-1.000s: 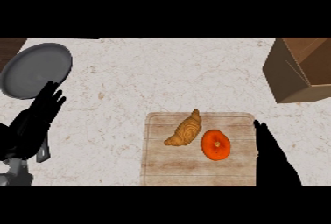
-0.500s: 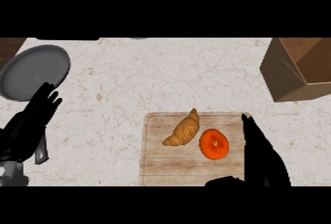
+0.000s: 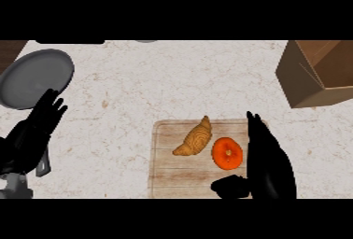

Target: Pick the squash from the cutting board and place it in the cardboard box

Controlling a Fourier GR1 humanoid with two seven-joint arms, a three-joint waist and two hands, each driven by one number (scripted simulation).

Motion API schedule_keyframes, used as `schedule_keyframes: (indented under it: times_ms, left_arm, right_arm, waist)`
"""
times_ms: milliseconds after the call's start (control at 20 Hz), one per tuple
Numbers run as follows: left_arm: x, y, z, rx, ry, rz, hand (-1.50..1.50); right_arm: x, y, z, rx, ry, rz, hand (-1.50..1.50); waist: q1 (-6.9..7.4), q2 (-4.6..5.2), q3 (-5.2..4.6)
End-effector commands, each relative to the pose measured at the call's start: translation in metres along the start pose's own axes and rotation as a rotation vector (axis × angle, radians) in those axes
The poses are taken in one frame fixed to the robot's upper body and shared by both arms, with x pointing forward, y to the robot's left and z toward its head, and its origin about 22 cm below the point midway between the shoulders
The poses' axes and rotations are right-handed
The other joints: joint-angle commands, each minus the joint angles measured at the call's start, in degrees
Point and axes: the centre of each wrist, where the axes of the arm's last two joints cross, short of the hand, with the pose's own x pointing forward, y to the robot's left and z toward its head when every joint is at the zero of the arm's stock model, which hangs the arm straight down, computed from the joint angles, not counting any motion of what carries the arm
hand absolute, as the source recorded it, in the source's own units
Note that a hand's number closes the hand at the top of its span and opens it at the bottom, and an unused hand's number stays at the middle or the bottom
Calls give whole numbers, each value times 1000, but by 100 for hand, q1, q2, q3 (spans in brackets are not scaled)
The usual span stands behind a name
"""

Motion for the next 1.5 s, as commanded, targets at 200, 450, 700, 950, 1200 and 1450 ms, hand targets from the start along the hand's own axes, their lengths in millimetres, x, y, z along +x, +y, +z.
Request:
schedule_keyframes:
  times_ms: [200,450,700,950,1200,1450]
  left_arm:
    - [0,1,5,2,14,3,0]
    - [-4,-6,1,28,6,6,0]
    - [3,3,2,-3,0,8,0]
    - [-3,-2,2,17,-5,-9,0]
    - [-2,3,10,3,19,5,0]
    - [9,12,4,2,-8,-5,0]
  right_arm:
    - [14,-4,-11,24,227,102,-150]
    - [19,9,-15,57,224,117,-150]
    - [15,22,-28,64,283,125,-150]
    - [21,19,-44,73,310,144,-150]
    - [17,31,-44,92,318,155,-150]
    - [21,42,-48,119,324,168,-150]
  waist:
    - [-7,-14,0]
    - [-30,-16,0]
    - [-19,-13,0]
    - [12,-1,0]
    - [20,-8,4]
    - [28,-1,4]
